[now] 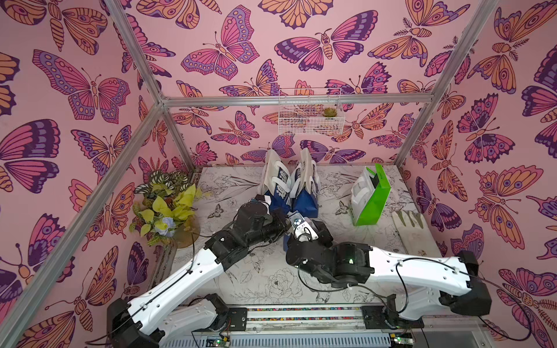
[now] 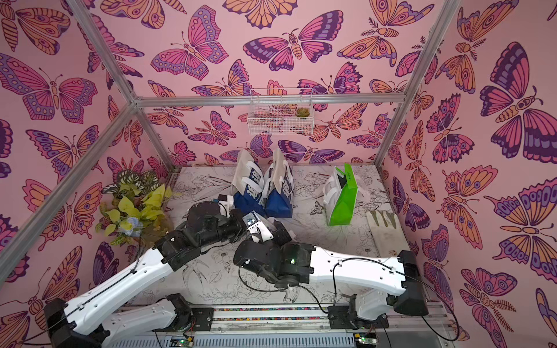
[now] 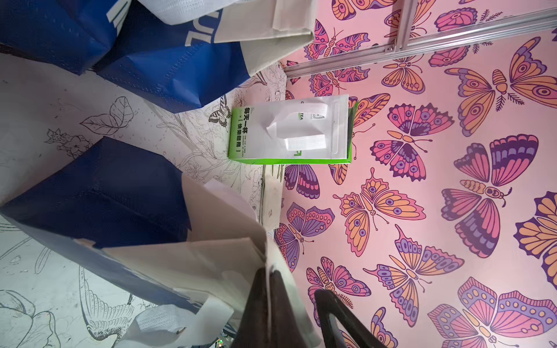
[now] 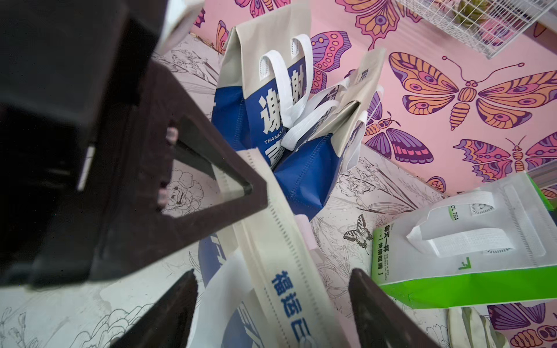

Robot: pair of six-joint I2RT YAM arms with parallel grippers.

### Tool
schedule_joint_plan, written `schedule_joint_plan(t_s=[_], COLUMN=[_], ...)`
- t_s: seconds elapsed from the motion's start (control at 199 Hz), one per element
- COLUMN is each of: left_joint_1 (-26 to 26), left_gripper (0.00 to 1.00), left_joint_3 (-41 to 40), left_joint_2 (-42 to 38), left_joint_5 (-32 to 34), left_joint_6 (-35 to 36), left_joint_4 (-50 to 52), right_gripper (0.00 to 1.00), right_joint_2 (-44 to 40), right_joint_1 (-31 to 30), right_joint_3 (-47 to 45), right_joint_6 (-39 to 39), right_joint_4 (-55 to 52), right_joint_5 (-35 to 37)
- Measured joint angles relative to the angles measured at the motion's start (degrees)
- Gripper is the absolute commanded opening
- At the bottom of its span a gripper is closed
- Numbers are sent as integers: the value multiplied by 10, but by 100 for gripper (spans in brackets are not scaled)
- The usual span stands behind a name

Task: Open the takeout bag
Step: Open the takeout bag at the center of the board.

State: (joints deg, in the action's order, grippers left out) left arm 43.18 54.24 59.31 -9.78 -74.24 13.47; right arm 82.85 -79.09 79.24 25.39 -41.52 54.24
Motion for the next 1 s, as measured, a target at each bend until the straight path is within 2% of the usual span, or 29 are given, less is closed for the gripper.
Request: schedule_joint_plan(t_s=[0.141, 0.336, 0.587, 0.682, 0.823, 1.004], left_joint_1=[0, 0, -1, -2, -1, -2], left_gripper=[0, 0, 0, 0, 0, 0], left_joint_3=[0, 0, 1, 3, 4, 6], left_joint_2=[-8, -10, -26, -31, -31, -27], left_joint_5=[7, 15, 21, 21, 18, 17], left_joint_6=[-1, -1, 0, 0, -3, -9], left_joint_4=[5, 7, 29, 37, 43, 44], right_gripper=[74, 69, 64, 67, 74, 78], right_joint_2=[1, -14, -110, -132, -149, -131], right_joint_1=[24, 40, 106, 121, 100, 37], right_joint_3=[8, -8, -71, -83, -91, -61], right_joint_6=[17, 46, 64, 60, 28, -2], right_joint_4=[-10, -6, -29, -39, -23, -11], right_joint_5=[12, -10, -23, -38, -78, -76])
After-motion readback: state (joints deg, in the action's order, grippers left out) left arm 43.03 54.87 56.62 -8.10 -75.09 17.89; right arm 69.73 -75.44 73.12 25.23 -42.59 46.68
